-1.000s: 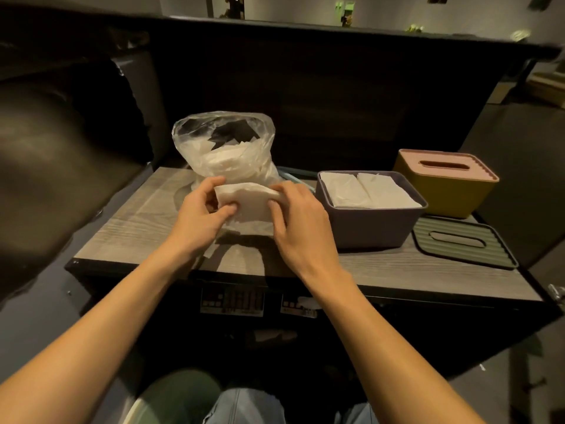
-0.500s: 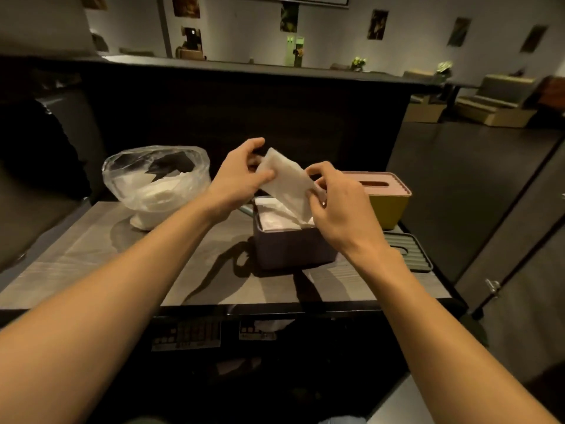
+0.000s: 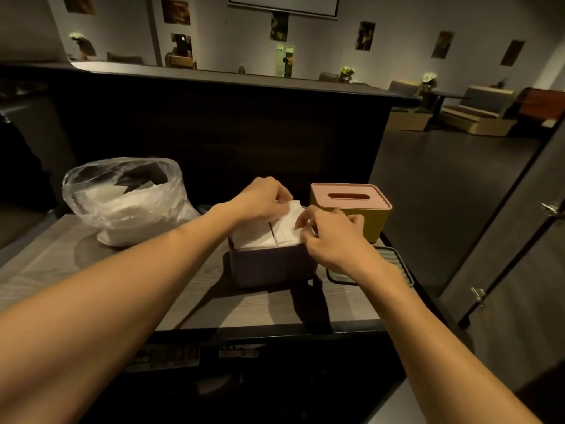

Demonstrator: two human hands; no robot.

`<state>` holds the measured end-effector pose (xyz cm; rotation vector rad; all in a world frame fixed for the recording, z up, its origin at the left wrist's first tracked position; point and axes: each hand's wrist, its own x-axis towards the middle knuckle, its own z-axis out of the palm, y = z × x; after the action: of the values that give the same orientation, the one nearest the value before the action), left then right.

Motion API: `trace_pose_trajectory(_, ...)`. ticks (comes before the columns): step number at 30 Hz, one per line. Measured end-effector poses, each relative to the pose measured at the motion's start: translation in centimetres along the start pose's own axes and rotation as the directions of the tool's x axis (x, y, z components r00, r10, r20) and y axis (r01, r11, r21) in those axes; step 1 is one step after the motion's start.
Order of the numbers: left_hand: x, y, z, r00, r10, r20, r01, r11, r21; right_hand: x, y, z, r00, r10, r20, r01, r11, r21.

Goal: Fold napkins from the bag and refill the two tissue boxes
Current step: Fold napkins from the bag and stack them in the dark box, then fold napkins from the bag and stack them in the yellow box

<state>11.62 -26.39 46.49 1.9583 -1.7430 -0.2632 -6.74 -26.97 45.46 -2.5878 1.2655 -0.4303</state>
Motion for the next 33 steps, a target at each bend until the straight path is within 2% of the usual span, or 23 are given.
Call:
trace_pose_trajectory(3, 0.2, -0.2, 0.5, 0.999, 0.023, -0.028, -0.017, 0.984, 0.177, 0.3, -0.2, -0.4, 0.999, -0.017, 0.049, 0.023, 0.991, -0.131)
trace_pose_trajectory(6, 0.1, -0.4, 0.1, 0.999, 0.021, 0.038, -0.031, 0.960, 0.280, 1.5, 0.0, -1.4, 0.997, -0.068, 0.041, 0.072, 0.992, -0.107)
trace_pose_trajectory(9, -0.6, -0.6, -0.8, 0.998, 0.049, -0.029, -0.042, 0.975, 0.217, 3.0, -0.6, -2.2, 0.983, -0.180, -0.040, 0.178, 0.983, -0.045)
trace_pose_trajectory(10, -0.9, -0.6, -0.9, 0.998, 0.034, -0.049, -0.025, 0.982, 0.188, 3.6, -0.9, -2.2, 0.978, -0.207, -0.029, 0.206, 0.978, -0.042)
trace_pose_trajectory(12, -1.8, -0.8, -0.4, 0.999, -0.030, 0.010, 0.028, 0.983, 0.179, 4.4, -1.3, -1.5, 0.970, -0.238, 0.054, 0.241, 0.967, -0.079)
trace_pose_trajectory(15, -3.1, -1.1, 1.3, 0.992, -0.042, 0.116, 0.006, 0.956, 0.292, 5.1, -1.1, 0.0, 0.966, -0.196, 0.168, 0.218, 0.969, -0.120)
trace_pose_trajectory(18, -3.2, -1.3, 1.6, 0.982, -0.066, 0.178, 0.004, 0.944, 0.329, 5.4, -0.8, 1.0, 0.972, -0.133, 0.194, 0.175, 0.961, -0.213)
trace_pose_trajectory(21, -2.9, -1.4, 1.5, 0.966, -0.091, 0.241, -0.006, 0.927, 0.376, 5.6, -1.1, 1.8, 0.978, -0.079, 0.191, 0.119, 0.972, -0.205)
trace_pose_trajectory(24, -2.6, -1.8, 1.6, 0.962, -0.084, 0.261, -0.027, 0.918, 0.396, 5.1, -0.5, 2.4, 0.985, -0.095, 0.144, 0.116, 0.982, -0.149)
trace_pose_trajectory(26, -2.5, -1.9, 1.4, 0.958, -0.072, 0.279, -0.046, 0.918, 0.394, 4.4, 0.9, 2.6, 0.982, -0.165, 0.089, 0.159, 0.984, 0.076)
trace_pose_trajectory(28, -2.5, -1.9, 1.2, 0.949, -0.077, 0.305, -0.059, 0.908, 0.414, 3.6, 2.5, 2.7, 0.972, -0.215, -0.098, 0.236, 0.918, 0.320)
trace_pose_trajectory(29, -2.5, -1.9, 1.2, 0.945, -0.084, 0.317, -0.065, 0.900, 0.431, 3.3, 3.4, 2.8, 0.957, -0.179, -0.229, 0.257, 0.889, 0.380)
trace_pose_trajectory(31, -2.3, -2.0, 1.2, 0.941, -0.093, 0.325, -0.066, 0.891, 0.448, 3.0, 5.2, 2.7, 0.923, -0.039, -0.382, 0.200, 0.898, 0.393)
trace_pose_trajectory(33, -2.2, -2.1, 1.2, 0.942, -0.100, 0.320, -0.058, 0.891, 0.451, 2.7, 6.9, 2.9, 0.939, 0.022, -0.343, 0.073, 0.963, 0.261)
